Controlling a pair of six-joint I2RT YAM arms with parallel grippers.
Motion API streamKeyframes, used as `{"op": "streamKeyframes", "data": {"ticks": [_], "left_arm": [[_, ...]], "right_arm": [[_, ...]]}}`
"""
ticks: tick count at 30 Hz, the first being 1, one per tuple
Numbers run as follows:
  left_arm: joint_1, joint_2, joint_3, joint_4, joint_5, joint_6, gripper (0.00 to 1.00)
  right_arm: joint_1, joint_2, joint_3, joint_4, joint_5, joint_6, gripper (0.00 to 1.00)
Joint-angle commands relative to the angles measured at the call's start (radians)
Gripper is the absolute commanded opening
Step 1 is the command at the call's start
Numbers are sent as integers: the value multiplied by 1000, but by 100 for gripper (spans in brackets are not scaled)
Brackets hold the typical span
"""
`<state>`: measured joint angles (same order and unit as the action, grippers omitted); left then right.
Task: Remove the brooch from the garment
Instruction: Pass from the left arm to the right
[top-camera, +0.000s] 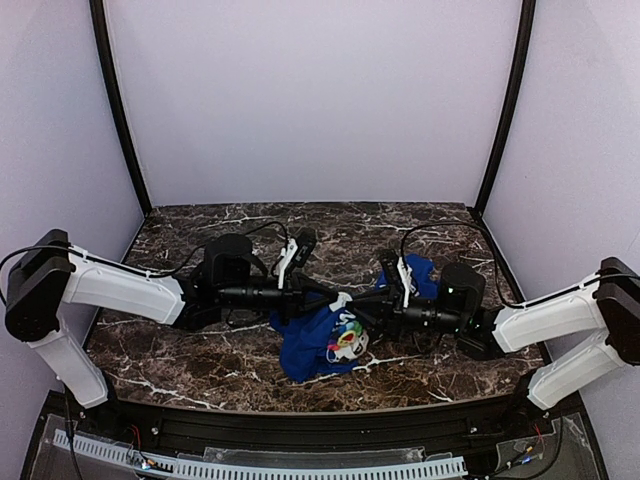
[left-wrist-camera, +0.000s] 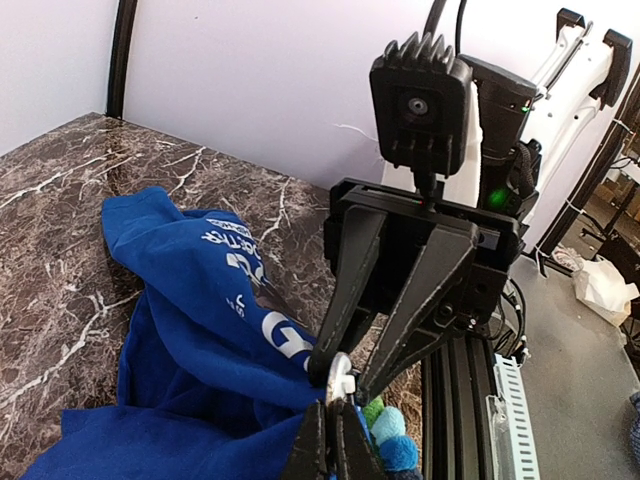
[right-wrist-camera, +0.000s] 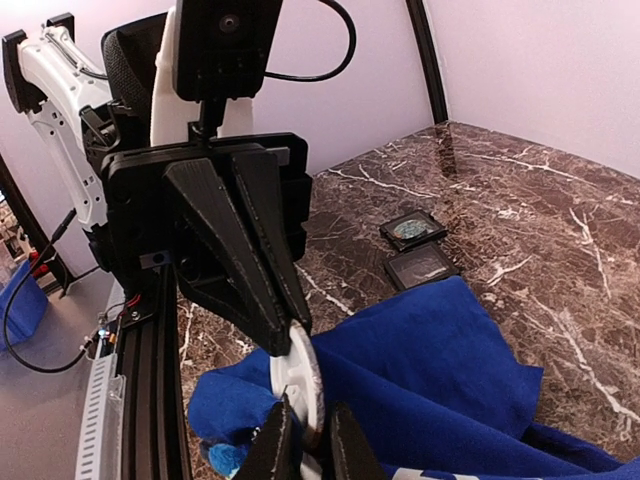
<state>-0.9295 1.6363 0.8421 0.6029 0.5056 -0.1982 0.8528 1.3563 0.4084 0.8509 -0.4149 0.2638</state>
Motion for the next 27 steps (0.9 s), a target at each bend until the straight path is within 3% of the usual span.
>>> {"op": "streamKeyframes", "data": {"ticks": [1,2,5,7,8,12,15,21,27], "left_arm": [[0,-33,-8,35,27,12,1],[-1,-32,-8,33,28,13,1],[-1,-31,-8,7,25,24,2],[-1,-37,-10,-27,5,44,14],[0,-45,-14,-38,-5,59,26],[-1,-82,-39,-106,-85,103,56],[-1,-96,-36,-161,-108,133,68],[-9,-87,6,-253,-111,183,73],[-28,-51,49,-308,-105,235,61]], "right_arm": [[12,14,25,39,-23,-1,7],[12,13,28,32,-23,-4,2],[14,-5,31,-2,-2,-16,0],[15,-32,34,-58,32,-36,0],[14,-55,37,-109,57,-47,0],[14,-109,60,-282,121,-101,0],[14,-126,81,-387,125,-133,0],[15,-108,127,-478,35,-187,0],[20,-122,135,-490,-24,-203,0]]}}
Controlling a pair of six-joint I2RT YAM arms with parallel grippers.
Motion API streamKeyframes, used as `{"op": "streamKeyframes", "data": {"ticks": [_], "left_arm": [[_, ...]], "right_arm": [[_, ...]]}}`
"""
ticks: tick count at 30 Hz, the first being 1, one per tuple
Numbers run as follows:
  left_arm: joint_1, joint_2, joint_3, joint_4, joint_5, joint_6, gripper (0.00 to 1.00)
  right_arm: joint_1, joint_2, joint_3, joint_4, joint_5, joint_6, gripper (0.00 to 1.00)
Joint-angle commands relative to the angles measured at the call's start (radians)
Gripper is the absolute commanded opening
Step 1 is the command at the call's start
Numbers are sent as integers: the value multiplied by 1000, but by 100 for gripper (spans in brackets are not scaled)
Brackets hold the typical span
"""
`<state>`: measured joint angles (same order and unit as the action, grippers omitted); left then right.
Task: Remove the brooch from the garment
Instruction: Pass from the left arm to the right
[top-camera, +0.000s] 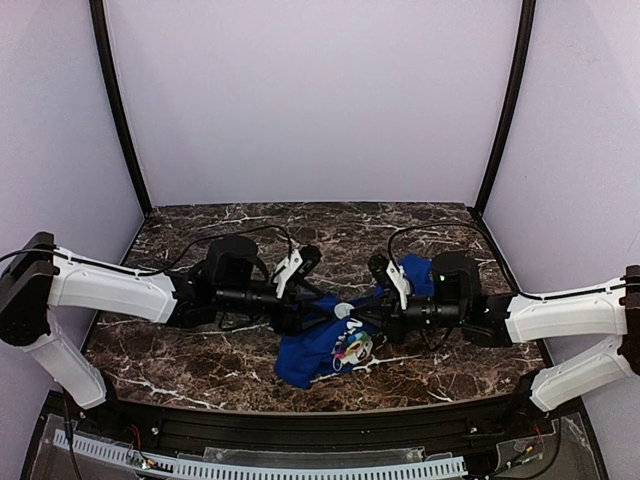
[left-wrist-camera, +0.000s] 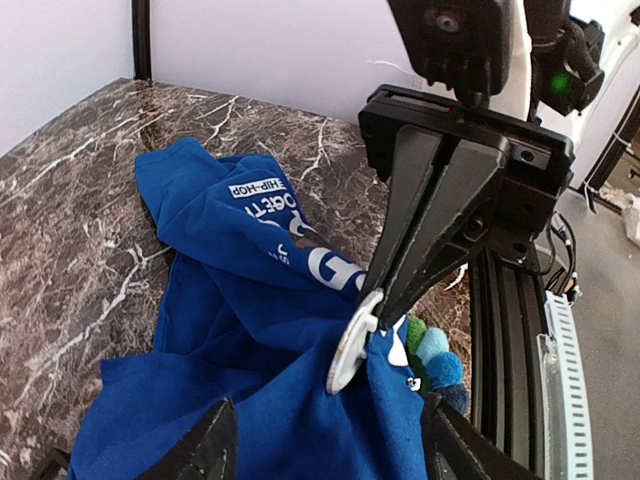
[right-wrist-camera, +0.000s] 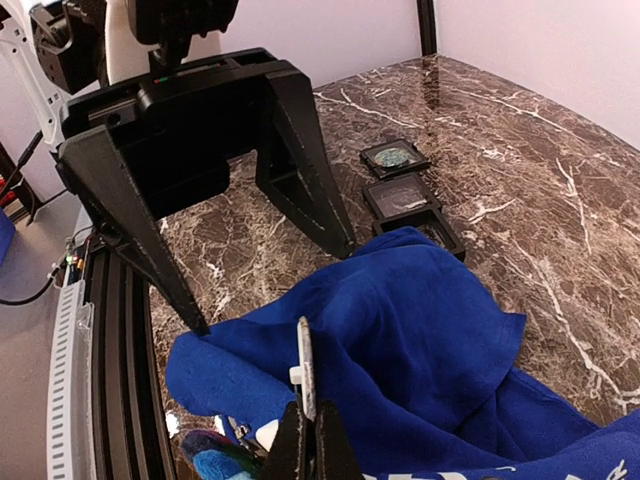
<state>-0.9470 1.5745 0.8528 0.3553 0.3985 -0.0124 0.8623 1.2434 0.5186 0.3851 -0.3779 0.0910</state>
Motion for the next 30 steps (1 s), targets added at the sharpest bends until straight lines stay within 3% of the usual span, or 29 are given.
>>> {"op": "streamKeyframes", "data": {"ticks": [1,7,12,30], "left_arm": [[-12,13,41,-64,8,51,60],[-17,33,60,-81,39,58,50],[-23,54,74,-93,47,60,48],[-38,82,84,-64,140,53,13]], "right_arm": [[12,-12,24,-25,-70,-34,0],[14,-25,32,-48,-100,-53,0],[15,-30,37,-52,-132,-62,0],[19,-9,49,-62,-143,-72,0]]}}
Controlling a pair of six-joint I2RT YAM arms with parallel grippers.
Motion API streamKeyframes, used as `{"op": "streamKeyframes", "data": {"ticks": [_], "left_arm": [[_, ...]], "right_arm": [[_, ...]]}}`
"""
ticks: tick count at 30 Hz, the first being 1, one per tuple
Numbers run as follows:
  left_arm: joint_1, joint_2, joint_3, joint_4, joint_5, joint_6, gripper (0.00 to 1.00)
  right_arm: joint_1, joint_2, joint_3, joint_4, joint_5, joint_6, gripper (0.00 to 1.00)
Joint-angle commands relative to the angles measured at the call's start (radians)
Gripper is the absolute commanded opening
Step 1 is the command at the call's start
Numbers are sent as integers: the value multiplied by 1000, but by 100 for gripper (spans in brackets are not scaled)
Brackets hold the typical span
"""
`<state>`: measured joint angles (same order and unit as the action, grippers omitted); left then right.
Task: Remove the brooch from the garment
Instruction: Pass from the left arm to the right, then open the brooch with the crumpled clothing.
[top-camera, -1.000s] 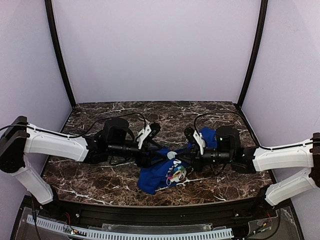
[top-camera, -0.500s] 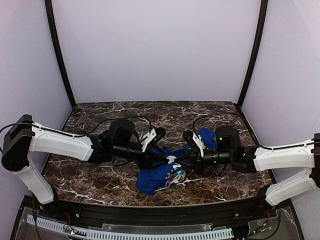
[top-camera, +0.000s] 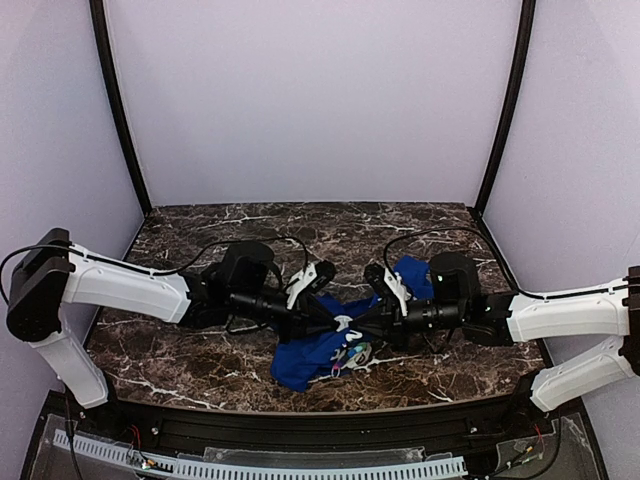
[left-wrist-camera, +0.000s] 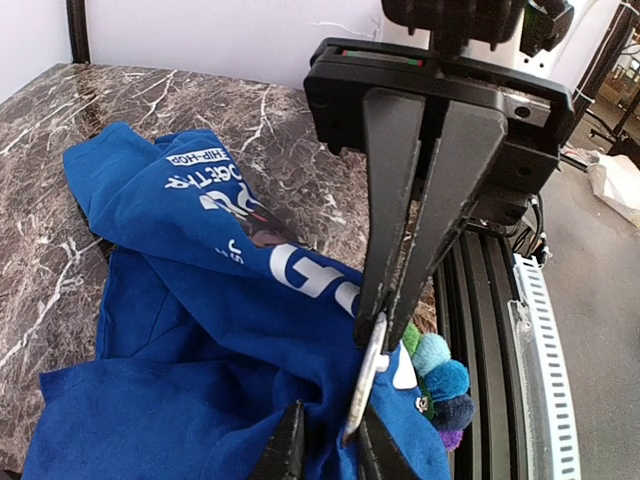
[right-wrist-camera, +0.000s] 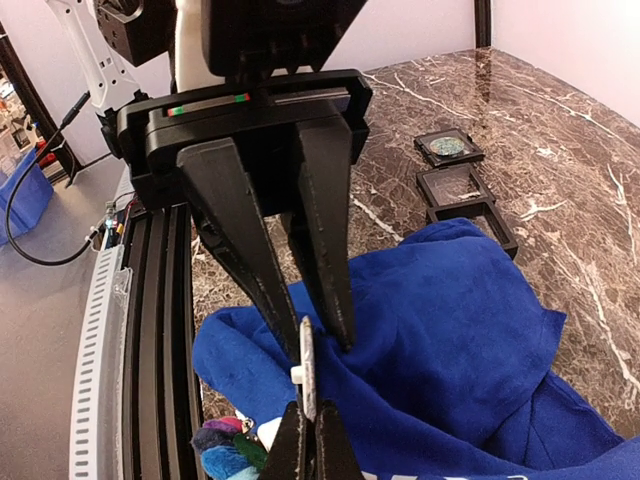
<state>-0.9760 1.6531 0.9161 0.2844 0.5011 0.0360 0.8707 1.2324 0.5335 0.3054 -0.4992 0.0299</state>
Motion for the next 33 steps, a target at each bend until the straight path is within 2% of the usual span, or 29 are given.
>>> {"op": "streamKeyframes", "data": {"ticks": [1,2,3,6,12,17,27,33], "left_arm": [[-9,5,21,8,41,4,11],[-10,7,20,10,49,5,5],[-10,7,19,12,55,5,3],[-10,-2,-3,43,62,1,1],[-10,-42,-48,119,70,-19,1],[-10,-59,-62,148,85,-30,1],[-10,-87,-80,168,93,-30,1],[-9,-88,-82,171,94,-30,1]], "right_arm": [[11,2,35,18,-22,-10,0],[11,2,34,20,-21,-10,0],[11,2,32,22,-18,-9,0],[11,-5,26,33,-11,-4,0],[11,-13,6,64,-33,6,25],[16,4,-2,88,-57,13,34],[19,35,-16,122,-63,25,38],[19,48,-13,138,-68,33,32]]}}
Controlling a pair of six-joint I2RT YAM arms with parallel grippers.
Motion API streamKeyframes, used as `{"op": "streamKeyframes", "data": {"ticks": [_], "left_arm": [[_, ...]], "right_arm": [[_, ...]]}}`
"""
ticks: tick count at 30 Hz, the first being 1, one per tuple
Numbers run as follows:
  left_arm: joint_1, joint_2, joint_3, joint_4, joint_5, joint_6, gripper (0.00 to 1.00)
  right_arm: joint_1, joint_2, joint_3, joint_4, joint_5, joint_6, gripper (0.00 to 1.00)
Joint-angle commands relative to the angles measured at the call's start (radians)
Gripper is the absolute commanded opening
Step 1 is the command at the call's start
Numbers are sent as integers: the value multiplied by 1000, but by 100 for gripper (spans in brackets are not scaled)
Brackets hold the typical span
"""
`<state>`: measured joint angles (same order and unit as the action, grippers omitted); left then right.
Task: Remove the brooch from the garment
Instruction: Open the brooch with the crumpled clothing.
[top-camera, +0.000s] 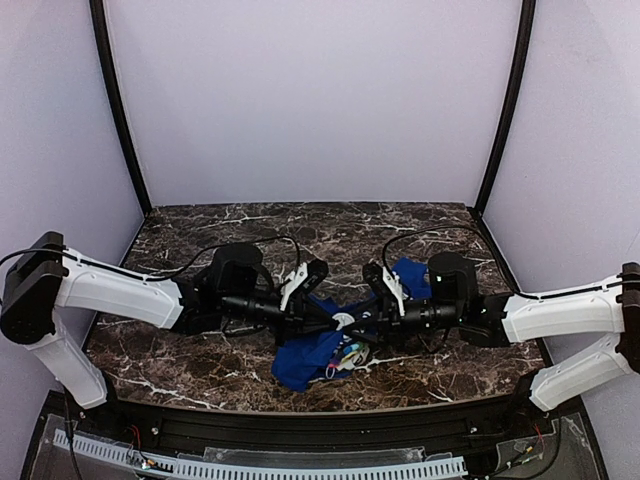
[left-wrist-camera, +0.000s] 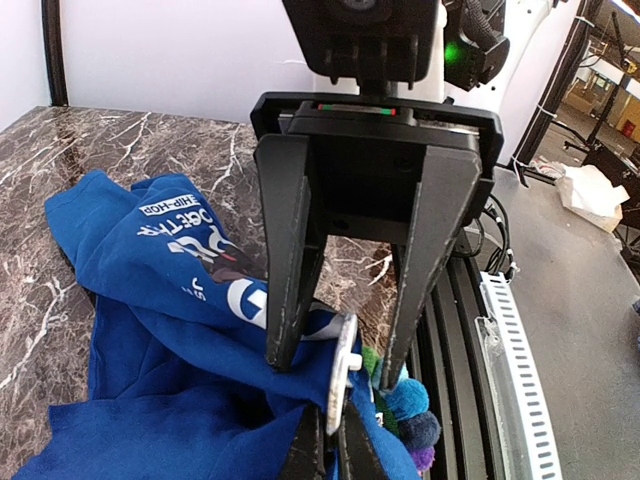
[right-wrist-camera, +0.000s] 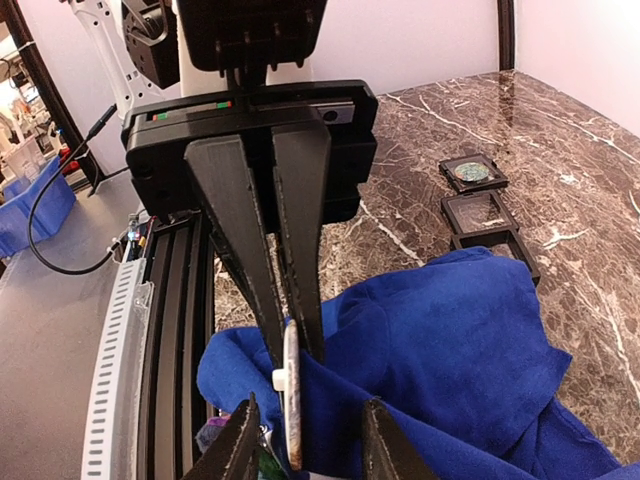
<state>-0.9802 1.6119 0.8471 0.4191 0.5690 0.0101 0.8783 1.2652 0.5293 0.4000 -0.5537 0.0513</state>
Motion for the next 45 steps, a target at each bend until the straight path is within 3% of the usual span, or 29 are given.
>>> {"op": "streamKeyframes", "data": {"ticks": [1,11,25,45], "left_arm": [[-6,-46,-13,36,26,-5,1],[-6,-43,-11,37,26,-4,1],[-5,-54,-29,37,44,-4,1],[-31,-37,-7,-14,94,32,1]], "right_arm": [[11,18,-9,46,-14,13,31],[11,37,-3,77,12,35,23],[7,93,44,54,203,147,1],[-31,184,118,10,192,177,0]]}}
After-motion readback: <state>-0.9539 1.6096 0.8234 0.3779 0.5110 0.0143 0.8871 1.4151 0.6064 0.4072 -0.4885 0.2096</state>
